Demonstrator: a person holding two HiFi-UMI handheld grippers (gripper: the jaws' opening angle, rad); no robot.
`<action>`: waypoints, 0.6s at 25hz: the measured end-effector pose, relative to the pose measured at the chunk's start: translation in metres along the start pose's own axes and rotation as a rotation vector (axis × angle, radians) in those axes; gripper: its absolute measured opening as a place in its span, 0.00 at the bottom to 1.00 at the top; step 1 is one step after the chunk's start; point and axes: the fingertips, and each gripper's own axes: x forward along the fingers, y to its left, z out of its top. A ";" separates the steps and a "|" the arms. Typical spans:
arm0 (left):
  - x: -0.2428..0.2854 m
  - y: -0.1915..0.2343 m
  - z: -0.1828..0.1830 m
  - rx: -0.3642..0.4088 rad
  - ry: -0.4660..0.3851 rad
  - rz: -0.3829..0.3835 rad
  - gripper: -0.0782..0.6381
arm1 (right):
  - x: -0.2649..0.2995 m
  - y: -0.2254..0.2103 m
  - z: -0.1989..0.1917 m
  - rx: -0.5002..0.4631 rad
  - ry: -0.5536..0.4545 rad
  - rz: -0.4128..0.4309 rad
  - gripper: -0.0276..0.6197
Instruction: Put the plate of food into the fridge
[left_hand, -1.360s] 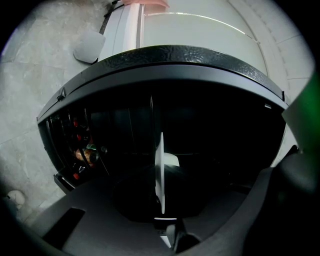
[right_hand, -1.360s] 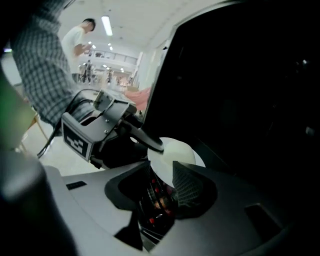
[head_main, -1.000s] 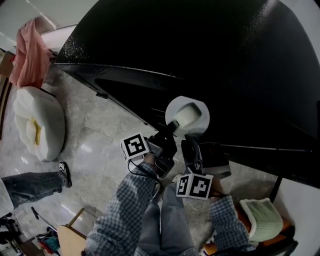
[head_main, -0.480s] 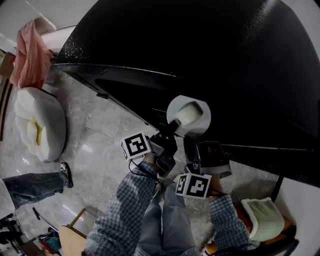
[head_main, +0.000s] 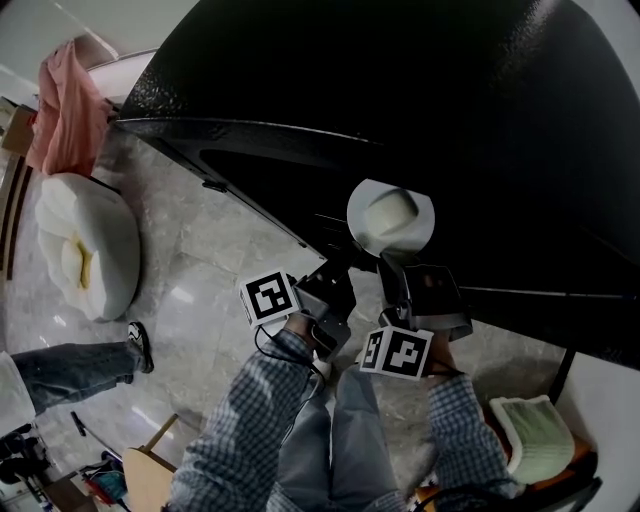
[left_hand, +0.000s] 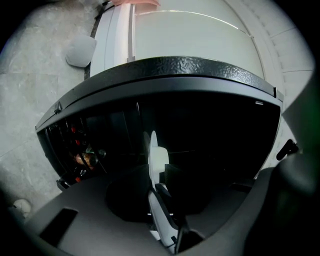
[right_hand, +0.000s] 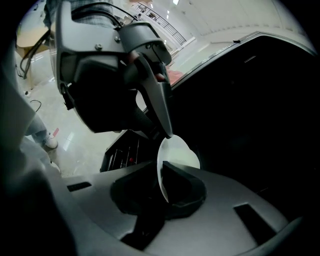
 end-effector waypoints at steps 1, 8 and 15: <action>-0.003 0.000 -0.002 0.004 0.008 0.003 0.23 | 0.002 -0.002 -0.001 0.001 0.001 -0.006 0.10; -0.023 -0.007 -0.034 0.002 0.067 0.002 0.23 | 0.018 -0.018 -0.004 0.011 0.015 -0.034 0.10; -0.038 0.002 -0.062 0.126 0.170 0.083 0.23 | 0.030 -0.026 -0.003 0.035 0.018 -0.049 0.11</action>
